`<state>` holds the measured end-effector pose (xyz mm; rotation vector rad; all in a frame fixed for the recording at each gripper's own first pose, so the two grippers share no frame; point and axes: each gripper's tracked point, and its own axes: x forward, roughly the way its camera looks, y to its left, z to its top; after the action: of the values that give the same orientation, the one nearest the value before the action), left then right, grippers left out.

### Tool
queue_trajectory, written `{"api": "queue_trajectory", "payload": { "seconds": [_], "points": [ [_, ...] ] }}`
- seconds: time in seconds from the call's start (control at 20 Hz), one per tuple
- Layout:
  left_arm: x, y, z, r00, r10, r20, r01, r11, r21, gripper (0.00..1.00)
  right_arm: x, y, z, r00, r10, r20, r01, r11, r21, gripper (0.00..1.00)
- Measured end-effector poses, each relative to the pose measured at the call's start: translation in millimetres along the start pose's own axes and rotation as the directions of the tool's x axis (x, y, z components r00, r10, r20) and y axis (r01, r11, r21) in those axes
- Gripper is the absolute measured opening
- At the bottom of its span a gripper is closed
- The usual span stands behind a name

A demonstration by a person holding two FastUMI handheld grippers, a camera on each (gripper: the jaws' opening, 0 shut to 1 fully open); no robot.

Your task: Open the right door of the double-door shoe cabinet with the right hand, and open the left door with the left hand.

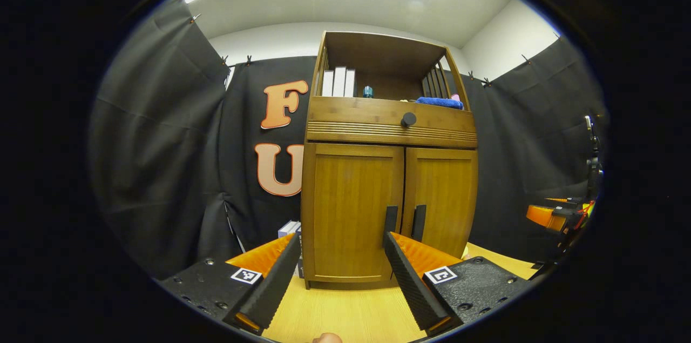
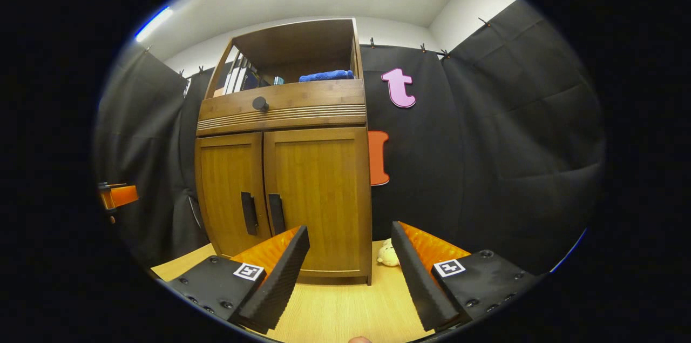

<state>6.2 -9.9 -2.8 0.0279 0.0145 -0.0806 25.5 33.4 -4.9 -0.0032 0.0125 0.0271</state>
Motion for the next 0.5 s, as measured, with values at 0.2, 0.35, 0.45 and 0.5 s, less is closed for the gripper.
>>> {"api": "queue_trajectory", "payload": {
  "seconds": [0.2, 0.35, 0.45, 0.5],
  "points": [
    [3, 6, -6, 1.0, 0.008, -0.014, -0.007, 1.0, 0.008, 0.92, 12, 23, -8, 0.999, 0.031, -0.015, -0.031, 1.0, -0.004, 1.0],
    [3, 11, -4, 1.0, 0.018, -0.002, -0.018, 0.999, 0.047, 0.92, 22, 43, -12, 0.998, 0.061, -0.019, -0.061, 0.998, -0.012, 1.0],
    [2, 13, -2, 1.0, 0.024, 0.014, -0.025, 0.998, 0.062, 0.92, 29, 58, -15, 0.996, 0.082, -0.022, -0.083, 0.996, -0.015, 1.0],
    [-1, 15, -2, 0.999, 0.033, 0.025, -0.034, 0.997, 0.062, 0.95, 34, 66, -17, 0.995, 0.094, -0.025, -0.094, 0.995, -0.017, 1.0]
  ]
}}
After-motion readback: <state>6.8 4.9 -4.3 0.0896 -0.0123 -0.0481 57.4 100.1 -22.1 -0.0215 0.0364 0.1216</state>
